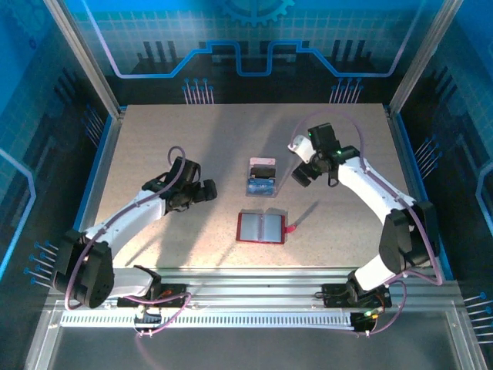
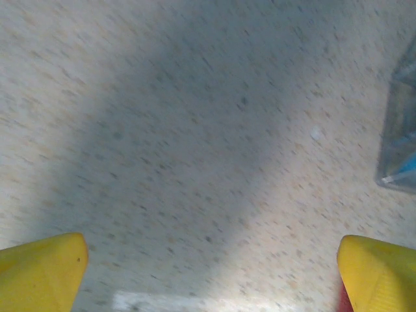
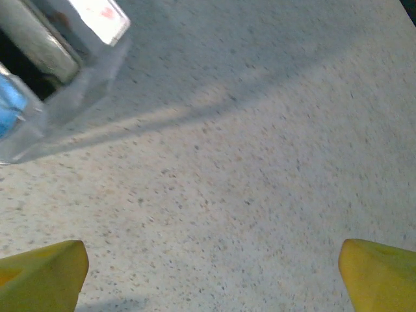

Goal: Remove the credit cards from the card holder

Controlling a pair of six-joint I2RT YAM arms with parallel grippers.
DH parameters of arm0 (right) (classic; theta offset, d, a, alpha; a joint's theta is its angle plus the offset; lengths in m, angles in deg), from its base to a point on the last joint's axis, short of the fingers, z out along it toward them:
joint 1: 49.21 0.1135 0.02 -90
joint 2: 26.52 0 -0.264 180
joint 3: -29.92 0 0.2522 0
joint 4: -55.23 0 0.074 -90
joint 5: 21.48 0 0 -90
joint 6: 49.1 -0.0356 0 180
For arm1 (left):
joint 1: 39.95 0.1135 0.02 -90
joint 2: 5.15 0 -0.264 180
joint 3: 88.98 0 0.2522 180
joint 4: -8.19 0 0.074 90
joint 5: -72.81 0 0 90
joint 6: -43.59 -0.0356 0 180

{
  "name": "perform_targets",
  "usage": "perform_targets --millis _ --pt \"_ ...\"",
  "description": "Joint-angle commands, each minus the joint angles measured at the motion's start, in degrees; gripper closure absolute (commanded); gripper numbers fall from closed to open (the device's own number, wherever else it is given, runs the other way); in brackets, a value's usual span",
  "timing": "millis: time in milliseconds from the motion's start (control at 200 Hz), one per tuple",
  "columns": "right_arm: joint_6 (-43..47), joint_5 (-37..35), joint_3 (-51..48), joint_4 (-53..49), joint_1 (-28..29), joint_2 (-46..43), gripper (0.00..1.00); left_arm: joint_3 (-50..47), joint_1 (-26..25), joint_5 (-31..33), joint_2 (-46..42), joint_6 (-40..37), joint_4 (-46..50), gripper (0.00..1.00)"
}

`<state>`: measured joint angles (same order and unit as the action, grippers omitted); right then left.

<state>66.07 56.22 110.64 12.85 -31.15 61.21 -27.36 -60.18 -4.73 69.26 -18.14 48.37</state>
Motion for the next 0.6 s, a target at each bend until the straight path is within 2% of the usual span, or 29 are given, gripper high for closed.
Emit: perform_targets --millis 0,140,200,365,540,590 --pt "-8.0 -1.9 -6.0 10.6 -2.2 -2.4 0.0 -1.6 0.9 13.4 -2.7 -6.2 -2.4 0.01" --pt "-13.7 -0.2 -13.7 20.2 -5.4 -3.4 0.0 -6.1 2.9 21.5 -4.4 -8.3 -9.0 0.01" --pt "-15.2 1.4 -16.1 24.0 -6.8 -3.2 0.0 -8.3 4.4 23.0 -4.7 -9.0 -12.3 0.01" --pt "-20.3 4.1 -23.7 34.6 -10.8 -3.0 0.0 -8.6 10.9 17.4 -3.1 -12.5 -17.0 0.01" --pt "-25.1 6.6 -31.6 50.7 -14.4 -2.5 0.0 -15.7 12.0 14.4 -2.0 -22.2 -36.2 0.01" --pt "-25.8 7.6 -32.2 52.1 -15.0 -2.7 0.0 -18.2 12.4 12.6 -1.7 -23.9 -42.4 0.01"
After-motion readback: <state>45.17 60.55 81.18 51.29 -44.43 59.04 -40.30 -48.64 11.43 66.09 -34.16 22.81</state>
